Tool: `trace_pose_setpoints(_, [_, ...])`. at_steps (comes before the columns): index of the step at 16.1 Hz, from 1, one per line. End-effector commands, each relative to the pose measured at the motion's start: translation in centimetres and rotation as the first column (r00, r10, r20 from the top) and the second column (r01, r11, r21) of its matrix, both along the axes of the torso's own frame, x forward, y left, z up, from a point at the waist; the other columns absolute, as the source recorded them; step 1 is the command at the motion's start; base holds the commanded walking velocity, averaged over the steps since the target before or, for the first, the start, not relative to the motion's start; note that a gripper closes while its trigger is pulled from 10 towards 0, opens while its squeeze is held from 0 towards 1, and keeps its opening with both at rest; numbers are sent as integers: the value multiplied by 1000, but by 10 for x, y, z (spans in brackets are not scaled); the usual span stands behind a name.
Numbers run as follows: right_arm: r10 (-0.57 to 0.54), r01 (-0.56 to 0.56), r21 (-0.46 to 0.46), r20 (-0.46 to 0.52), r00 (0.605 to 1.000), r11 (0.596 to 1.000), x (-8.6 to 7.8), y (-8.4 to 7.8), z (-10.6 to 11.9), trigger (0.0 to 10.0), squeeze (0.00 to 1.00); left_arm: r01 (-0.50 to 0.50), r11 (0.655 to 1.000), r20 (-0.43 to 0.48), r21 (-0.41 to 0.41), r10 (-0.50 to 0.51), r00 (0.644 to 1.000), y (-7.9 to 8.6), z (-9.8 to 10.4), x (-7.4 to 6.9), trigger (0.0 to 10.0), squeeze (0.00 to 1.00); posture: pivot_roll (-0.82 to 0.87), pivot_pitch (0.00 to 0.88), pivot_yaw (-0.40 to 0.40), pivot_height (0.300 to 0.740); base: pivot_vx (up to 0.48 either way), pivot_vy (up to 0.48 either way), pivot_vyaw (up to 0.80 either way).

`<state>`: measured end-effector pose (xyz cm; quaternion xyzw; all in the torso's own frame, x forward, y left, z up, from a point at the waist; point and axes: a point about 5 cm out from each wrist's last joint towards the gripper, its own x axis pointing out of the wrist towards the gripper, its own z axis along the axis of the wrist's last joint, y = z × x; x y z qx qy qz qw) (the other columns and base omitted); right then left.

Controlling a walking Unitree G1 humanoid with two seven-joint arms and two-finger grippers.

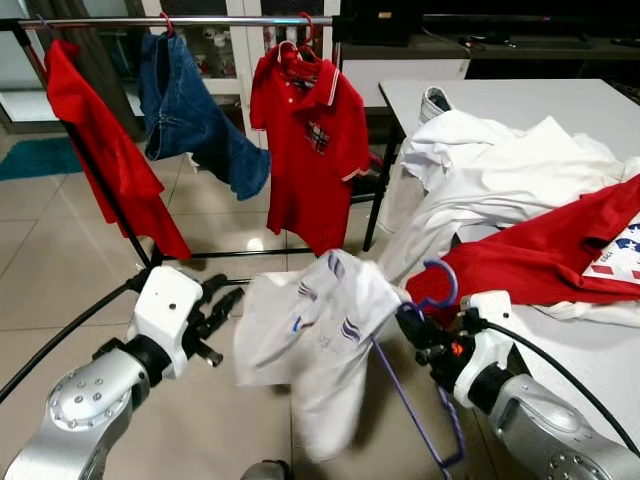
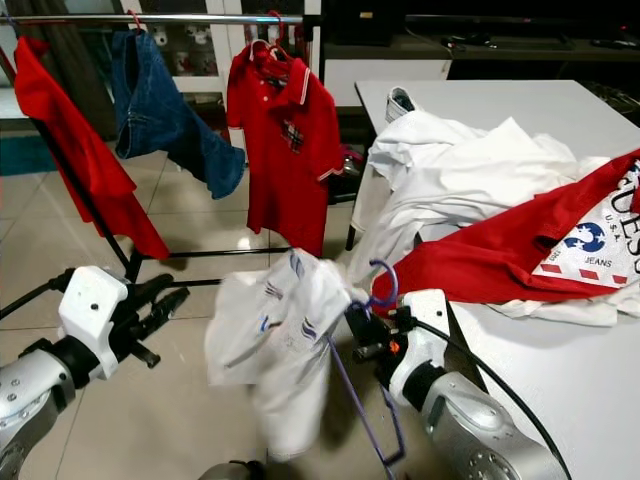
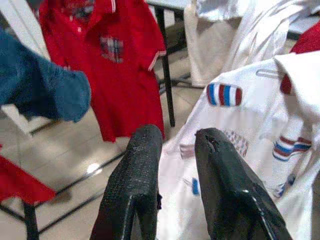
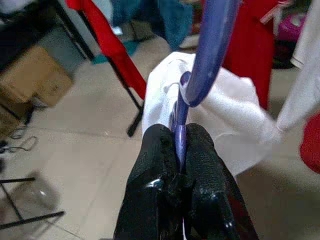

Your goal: Hang hanger

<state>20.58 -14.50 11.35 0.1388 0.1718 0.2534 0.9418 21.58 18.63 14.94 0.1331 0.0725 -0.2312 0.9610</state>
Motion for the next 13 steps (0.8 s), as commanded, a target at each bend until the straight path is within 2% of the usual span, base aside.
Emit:
trace_pose_setpoints(1, [8,-10,21,84,996,1000,3,-2,14,10000,0,7,1000,26,2,-7,1000,2,6,1,10000,0,123,41,-8,740,0,0,0])
trace_pose_setpoints(3, [22,-27,40,140,990,999,9,-2,23,10000,0,44,998,48,-44,-42,998,6,17,2,10000,0,134,37,-13,740,0,0,0])
trace_pose_setpoints(4, [45,-52,34,170,984,998,14,-2,28,10000,0,43,999,52,-27,-41,998,12,19,4,10000,0,142,30,-17,740,0,0,0])
trace_pose_setpoints(6, [55,-60,20,191,980,998,22,-5,31,10000,0,-37,999,36,-38,39,999,24,16,8,10000,0,150,20,-23,740,0,0,0])
trace_pose_setpoints(9, [-41,43,-13,150,988,999,24,-10,16,10000,0,-67,994,29,-91,70,997,7,7,17,10000,0,157,14,-24,740,0,0,0])
trace_pose_setpoints(10, [-66,70,-25,143,988,997,24,-9,13,10000,0,-83,994,24,-77,85,996,3,3,20,10000,0,149,12,-10,740,0,0,0])
trace_pose_setpoints(11, [-59,65,-39,141,988,997,23,-6,12,10000,0,-82,993,19,-83,83,996,0,0,21,10000,0,140,13,3,740,0,0,0])
trace_pose_setpoints(13, [-7,20,-80,160,987,997,22,5,10,10000,0,-74,994,23,-77,76,997,-5,-2,22,10000,0,139,18,10,740,0,0,800])
